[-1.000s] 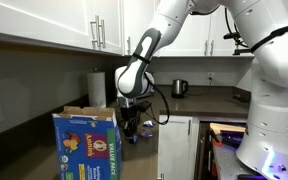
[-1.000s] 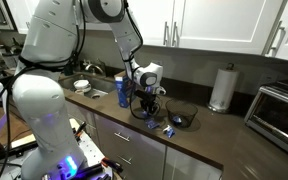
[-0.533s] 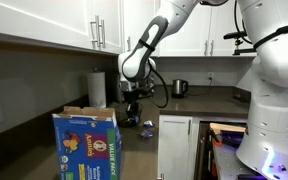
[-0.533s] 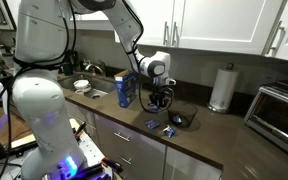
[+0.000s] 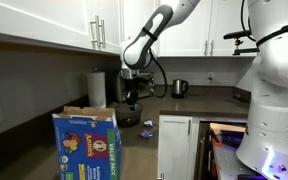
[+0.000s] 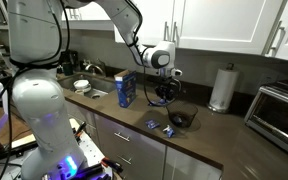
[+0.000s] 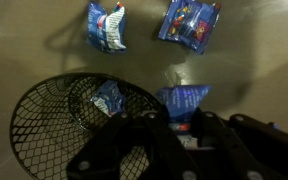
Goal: Pick up the object and put in the basket
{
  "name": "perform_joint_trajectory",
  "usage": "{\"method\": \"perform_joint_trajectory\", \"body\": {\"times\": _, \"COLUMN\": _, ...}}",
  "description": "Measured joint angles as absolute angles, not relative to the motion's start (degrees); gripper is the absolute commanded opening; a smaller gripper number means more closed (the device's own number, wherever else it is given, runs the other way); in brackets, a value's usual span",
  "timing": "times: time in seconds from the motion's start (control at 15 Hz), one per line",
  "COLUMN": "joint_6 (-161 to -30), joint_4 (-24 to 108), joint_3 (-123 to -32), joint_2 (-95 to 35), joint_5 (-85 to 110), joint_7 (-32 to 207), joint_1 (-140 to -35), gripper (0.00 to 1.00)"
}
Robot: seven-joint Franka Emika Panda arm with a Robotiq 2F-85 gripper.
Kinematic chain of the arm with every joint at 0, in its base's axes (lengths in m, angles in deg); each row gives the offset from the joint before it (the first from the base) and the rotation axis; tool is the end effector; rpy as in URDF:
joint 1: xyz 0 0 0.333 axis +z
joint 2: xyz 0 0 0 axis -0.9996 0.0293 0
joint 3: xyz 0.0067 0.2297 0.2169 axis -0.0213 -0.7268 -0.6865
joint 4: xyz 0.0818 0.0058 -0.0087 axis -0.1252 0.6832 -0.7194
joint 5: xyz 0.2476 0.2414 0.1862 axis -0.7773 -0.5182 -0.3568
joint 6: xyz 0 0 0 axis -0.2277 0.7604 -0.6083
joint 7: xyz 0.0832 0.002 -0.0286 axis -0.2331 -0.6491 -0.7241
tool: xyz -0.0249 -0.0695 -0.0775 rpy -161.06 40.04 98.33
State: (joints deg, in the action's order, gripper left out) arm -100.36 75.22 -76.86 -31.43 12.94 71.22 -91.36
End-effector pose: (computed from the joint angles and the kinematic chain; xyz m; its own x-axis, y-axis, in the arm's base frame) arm 0.5496 -0.0758 0.2624 0.9929 0.1134 -0.0348 0.1151 -0.9920 0.0513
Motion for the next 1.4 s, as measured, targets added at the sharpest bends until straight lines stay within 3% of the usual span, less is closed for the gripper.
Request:
{"method": "perform_joint_trajectory", "body": {"times": 0.27, "joint_6": -103.3, "joint_4": 74.9, "joint_3": -75.0, "joint_2": -31.3, "joint_5": 18.1, "joint_7": 74.8, "joint_1": -91.3, "gripper": 0.07}}
{"method": "perform_joint_trajectory", "body": {"times": 0.33, "joint_6": -105.1, "joint_4": 74.9, "joint_3": -74.3, "joint_2": -31.1, "joint_5": 20.6, "joint_7": 76.6, "joint_1": -91.1, "gripper": 0.18}}
{"method": "perform_joint_trajectory", "body": {"times": 0.4, "joint_6": -106.8, "joint_4": 75.0, "joint_3": -73.7, "joint_2": -30.9, "joint_5": 23.1, "joint_7": 78.6, "joint_1": -91.0, "gripper": 0.41}}
{"method": "perform_joint_trajectory", "body": {"times": 0.53, "joint_6": -108.8, "joint_4": 75.0, "joint_3": -72.7, "joint_2": -30.2, "joint_5": 26.8, "joint_7": 81.7, "joint_1": -90.9, "gripper": 0.44}}
{"method": "perform_joint_trajectory", "body": {"times": 1.07, "joint_6": -109.1, "joint_4": 75.1, "joint_3": -73.1, "joint_2": -30.0, "joint_5": 27.5, "joint_7": 83.1, "joint_1": -90.9, "gripper": 0.95}}
{"method": "perform_joint_trajectory", "body": {"times": 1.2, "joint_6": -109.0, "joint_4": 75.3, "joint_3": -73.6, "joint_2": -30.4, "joint_5": 27.4, "joint_7": 83.1, "joint_1": -90.9, "gripper": 1.00}}
{"method": "perform_joint_trajectory", "body": {"times": 1.4, "joint_6": -108.3, "joint_4": 76.2, "joint_3": -74.7, "joint_2": -31.4, "joint_5": 25.6, "joint_7": 82.6, "joint_1": -90.9, "gripper": 1.00}}
